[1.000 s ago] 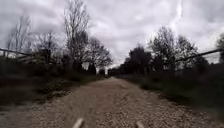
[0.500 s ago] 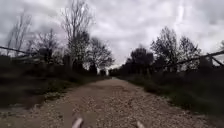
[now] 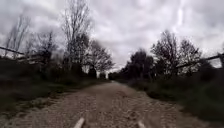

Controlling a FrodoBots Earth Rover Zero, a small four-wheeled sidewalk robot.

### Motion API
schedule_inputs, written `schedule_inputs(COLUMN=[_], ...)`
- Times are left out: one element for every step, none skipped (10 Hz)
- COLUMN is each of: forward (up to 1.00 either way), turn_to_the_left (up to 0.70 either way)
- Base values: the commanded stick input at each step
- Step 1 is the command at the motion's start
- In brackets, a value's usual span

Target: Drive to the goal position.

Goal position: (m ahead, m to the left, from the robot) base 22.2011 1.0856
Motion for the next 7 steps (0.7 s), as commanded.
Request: schedule_inputs(forward=[0.70,0.70,0.70,0.70,0.70,0.70,0.70], turn_to_the_left=[0.00,0.00,0.00,0.00,0.00,0.00,0.00])
